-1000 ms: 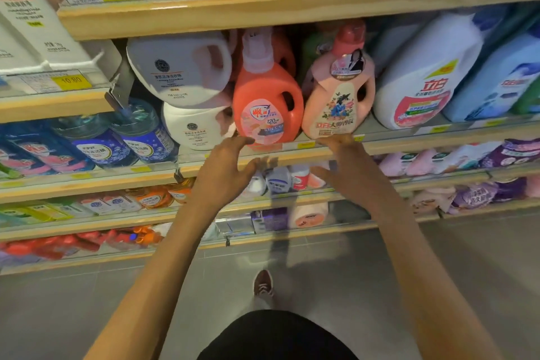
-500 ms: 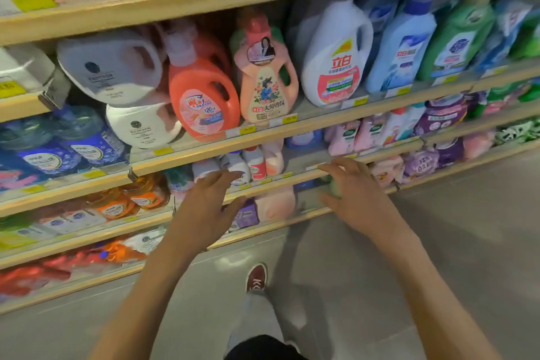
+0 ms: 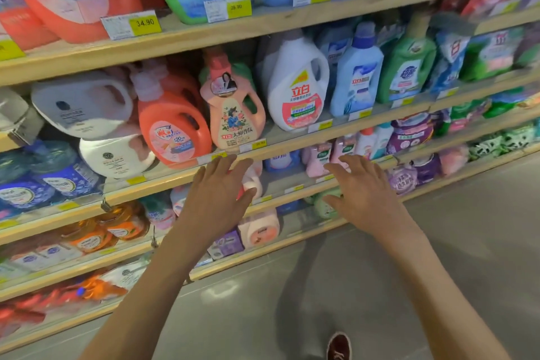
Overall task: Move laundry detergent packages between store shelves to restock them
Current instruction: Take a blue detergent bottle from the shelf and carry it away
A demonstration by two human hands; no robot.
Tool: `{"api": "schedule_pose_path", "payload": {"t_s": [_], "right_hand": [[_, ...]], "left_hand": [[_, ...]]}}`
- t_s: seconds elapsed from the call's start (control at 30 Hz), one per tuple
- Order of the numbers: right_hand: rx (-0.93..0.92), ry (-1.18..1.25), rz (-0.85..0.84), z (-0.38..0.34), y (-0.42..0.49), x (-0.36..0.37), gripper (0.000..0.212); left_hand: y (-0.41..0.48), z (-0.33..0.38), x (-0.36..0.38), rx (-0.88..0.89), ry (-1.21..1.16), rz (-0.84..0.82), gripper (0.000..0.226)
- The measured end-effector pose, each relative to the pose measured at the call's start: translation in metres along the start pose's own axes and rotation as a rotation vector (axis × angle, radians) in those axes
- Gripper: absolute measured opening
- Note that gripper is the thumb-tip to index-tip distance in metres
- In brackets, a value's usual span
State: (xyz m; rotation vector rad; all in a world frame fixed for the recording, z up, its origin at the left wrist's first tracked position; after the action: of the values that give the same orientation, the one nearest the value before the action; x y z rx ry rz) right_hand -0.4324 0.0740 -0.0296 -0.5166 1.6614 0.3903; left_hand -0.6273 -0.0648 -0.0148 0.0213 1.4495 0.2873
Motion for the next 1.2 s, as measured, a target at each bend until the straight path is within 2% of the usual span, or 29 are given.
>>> {"api": "schedule_pose_path", "payload": {"t_s": [0.37, 0.7, 1.2], "right_hand": [[0.01, -0.128, 0.041, 0.085, 0.051, -0.091, 0.066], [-0.086, -0.179, 0.002, 0.132, 0.095, -0.127, 0.063], [-0.353, -0.087, -0.025, 0.088, 0.165, -0.141, 0.068]], "left_hand": [[0.11, 0.084, -0.017, 0.034, 0.084, 0.038, 0.055], [0.17, 0.102, -0.032, -0.053, 0.113, 0.148, 0.052], [0.158, 0.088, -0.066, -0.307, 0.184, 0.07, 0.048]]}}
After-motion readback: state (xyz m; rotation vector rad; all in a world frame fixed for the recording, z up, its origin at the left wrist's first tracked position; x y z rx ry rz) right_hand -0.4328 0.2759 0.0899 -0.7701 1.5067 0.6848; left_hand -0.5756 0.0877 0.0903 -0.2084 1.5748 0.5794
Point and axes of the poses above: each hand's wrist, its own y-axis towards the middle knuckle, its own x-axis out of the palm, z = x × y, the point moved 5 cm from there along y, towards the middle knuckle, and after that the axes turned 12 degrees about x, right-handed, at the moved point
